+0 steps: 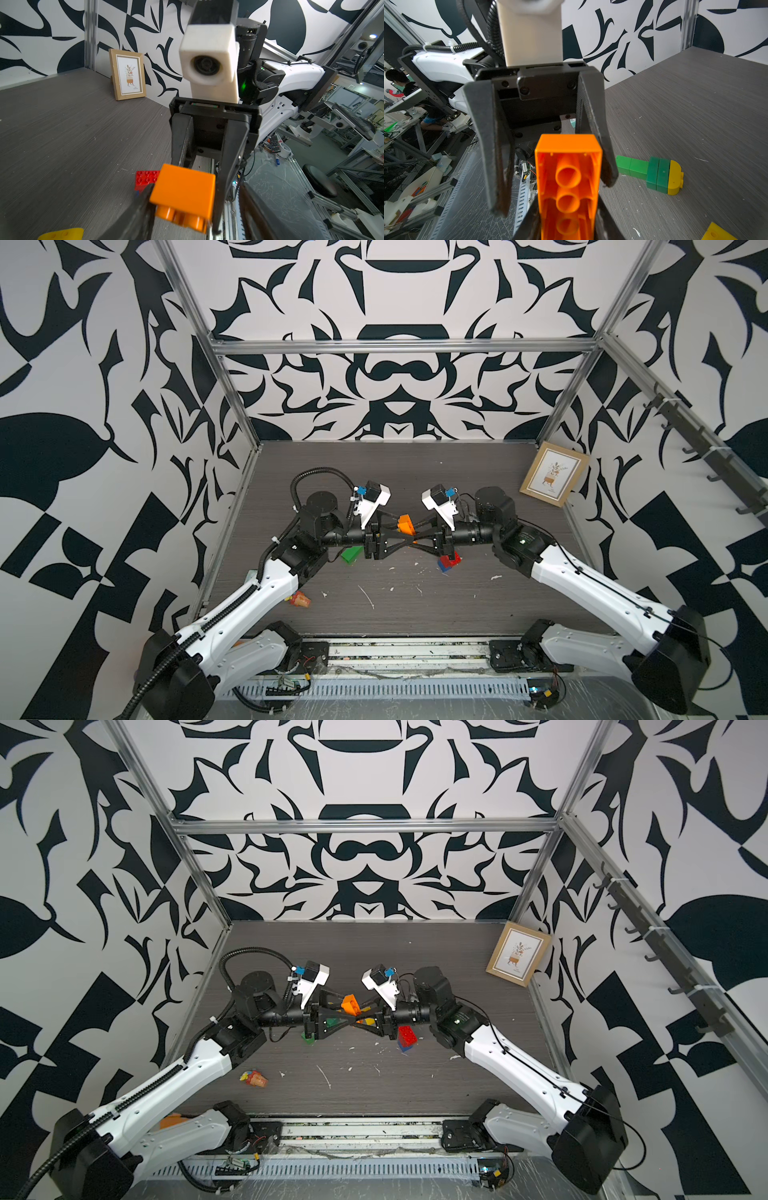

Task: Assemble an ice cream with lego
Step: Pick up the lego brick from the center of the board.

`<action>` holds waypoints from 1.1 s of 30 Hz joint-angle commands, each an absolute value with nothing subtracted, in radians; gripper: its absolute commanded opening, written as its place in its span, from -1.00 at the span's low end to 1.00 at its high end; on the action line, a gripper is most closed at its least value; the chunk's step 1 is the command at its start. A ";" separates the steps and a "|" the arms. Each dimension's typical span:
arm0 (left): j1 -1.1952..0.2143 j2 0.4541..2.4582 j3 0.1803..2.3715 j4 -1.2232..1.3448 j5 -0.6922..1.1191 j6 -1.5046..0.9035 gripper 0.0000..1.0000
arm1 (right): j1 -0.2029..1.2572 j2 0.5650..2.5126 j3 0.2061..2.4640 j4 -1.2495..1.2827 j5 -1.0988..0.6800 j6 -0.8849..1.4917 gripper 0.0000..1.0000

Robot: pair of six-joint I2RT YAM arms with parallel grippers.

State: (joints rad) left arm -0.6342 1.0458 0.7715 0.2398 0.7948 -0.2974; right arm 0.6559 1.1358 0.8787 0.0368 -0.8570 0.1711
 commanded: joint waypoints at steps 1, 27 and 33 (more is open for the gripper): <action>-0.638 1.057 0.806 0.256 0.776 -0.283 0.11 | 0.652 1.144 0.870 0.108 -0.880 0.191 -0.64; -0.846 1.203 0.932 -0.556 0.031 -0.587 -0.81 | 0.596 0.676 0.661 -0.038 -0.018 0.112 0.25; -0.964 1.413 0.902 -0.583 -0.097 -0.771 -0.76 | 0.594 0.696 0.739 -0.228 -0.069 0.157 0.29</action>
